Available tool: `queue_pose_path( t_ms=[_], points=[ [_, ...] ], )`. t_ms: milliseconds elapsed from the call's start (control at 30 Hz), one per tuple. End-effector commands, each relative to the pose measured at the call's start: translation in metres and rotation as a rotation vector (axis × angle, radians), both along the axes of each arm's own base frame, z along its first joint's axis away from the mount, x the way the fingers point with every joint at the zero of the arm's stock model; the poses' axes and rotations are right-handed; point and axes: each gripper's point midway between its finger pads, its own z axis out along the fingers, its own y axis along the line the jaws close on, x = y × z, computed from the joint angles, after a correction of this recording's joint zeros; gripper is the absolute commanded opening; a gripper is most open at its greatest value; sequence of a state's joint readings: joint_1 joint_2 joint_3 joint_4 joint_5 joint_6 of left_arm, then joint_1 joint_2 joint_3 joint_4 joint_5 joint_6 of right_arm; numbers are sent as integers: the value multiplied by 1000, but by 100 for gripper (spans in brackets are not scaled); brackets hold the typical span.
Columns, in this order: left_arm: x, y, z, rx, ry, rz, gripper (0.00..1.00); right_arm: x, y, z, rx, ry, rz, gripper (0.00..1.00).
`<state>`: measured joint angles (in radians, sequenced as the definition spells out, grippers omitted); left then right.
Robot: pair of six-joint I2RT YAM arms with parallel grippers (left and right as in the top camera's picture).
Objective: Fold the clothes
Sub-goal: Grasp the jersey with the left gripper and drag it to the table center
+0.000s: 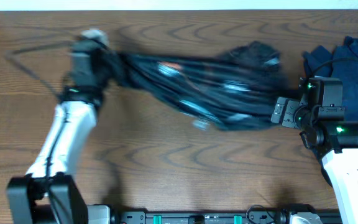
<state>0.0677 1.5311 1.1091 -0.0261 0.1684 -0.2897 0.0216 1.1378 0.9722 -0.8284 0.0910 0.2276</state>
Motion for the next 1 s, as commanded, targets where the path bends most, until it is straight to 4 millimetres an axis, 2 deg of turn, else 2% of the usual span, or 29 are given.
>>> queue_pose_path(
  t_ms=[0, 67, 133, 300, 433, 533, 633, 700, 800, 967],
  points=[
    [2, 38, 31, 14, -51, 62, 100, -1, -5, 3, -5, -6, -25, 99],
    [-5, 37, 22, -26, -5, 30, 98, -1, -5, 3, -5, -6, -25, 99],
    [-18, 27, 3, -73, 89, -12, 98, -1, -5, 3, -5, -6, -25, 99],
    [-73, -28, -55, -252, 435, -119, 98, -1, -5, 3, -6, -6, -25, 99],
    [-119, -70, -93, -269, 682, -198, 98, -1, -5, 3, -6, -6, -25, 99],
    [-146, -97, -120, -297, 817, -195, 98, -1, -5, 3, -6, -6, -25, 99],
    [-166, -114, -144, -322, 917, -154, 98, -1, -5, 3, -5, -5, -25, 99],
    [-175, -121, -159, -318, 961, -138, 98, -2, -5, 2, -5, -2, -24, 99],
    [-180, -119, -178, -284, 988, -81, 98, -4, -5, 1, -6, 9, -24, 99],
    [-162, -112, -194, -245, 931, -26, 99, -6, -5, 0, -7, 19, -24, 99]
  ],
)
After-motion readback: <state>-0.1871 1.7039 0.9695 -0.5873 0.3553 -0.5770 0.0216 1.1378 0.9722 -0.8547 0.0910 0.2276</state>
